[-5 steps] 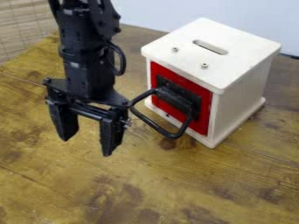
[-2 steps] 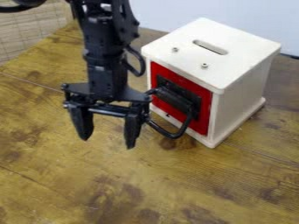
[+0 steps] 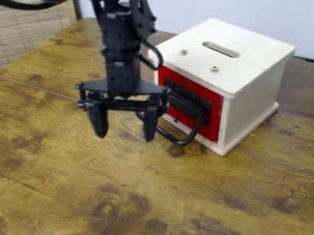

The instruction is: Open the drawer

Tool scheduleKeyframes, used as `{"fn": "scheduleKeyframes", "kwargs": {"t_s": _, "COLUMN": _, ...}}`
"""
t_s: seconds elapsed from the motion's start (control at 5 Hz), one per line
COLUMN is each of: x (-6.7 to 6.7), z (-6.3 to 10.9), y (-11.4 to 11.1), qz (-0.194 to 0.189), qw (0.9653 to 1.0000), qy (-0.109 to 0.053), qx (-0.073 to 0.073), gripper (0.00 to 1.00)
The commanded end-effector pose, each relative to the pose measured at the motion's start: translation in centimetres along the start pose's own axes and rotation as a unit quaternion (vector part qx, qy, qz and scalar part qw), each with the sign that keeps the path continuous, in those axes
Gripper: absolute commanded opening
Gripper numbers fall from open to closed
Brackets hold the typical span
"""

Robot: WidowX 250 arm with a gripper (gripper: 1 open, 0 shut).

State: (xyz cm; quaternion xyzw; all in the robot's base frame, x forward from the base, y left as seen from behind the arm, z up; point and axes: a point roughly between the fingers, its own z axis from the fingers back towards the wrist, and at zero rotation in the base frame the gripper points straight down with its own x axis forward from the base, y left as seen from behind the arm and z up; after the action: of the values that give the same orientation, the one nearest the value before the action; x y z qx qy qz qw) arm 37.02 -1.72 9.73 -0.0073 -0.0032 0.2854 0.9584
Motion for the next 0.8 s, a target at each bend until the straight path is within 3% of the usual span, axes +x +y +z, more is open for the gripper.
{"fn": "scheduleKeyframes", "kwargs": {"t_s": 0.0, "x": -0.2, "z": 2.2, "y": -1.6, "qz": 0.061, "qw": 0.9967, "qy": -0.038, "qx": -0.036, "gripper": 1.00}}
{"fn": "scheduleKeyframes", "kwargs": {"t_s": 0.2, "x": -1.6, "z": 2.4, "y": -2.9, "qz": 0.093, "qw": 0.9933, "qy": -0.045, "qx": -0.052, "gripper": 1.00}}
{"fn": "scheduleKeyframes", "kwargs": {"t_s": 0.4, "x": -2.4, "z": 2.4, "y": -4.2, "qz": 0.132, "qw": 0.9881, "qy": -0.054, "qx": -0.058, "gripper": 1.00}}
{"fn": "scheduleKeyframes", "kwargs": {"t_s": 0.6, "x": -2.1, "z": 1.2, "y": -3.7, "qz": 0.172, "qw": 0.9809, "qy": -0.062, "qx": -0.066, "gripper": 1.00}}
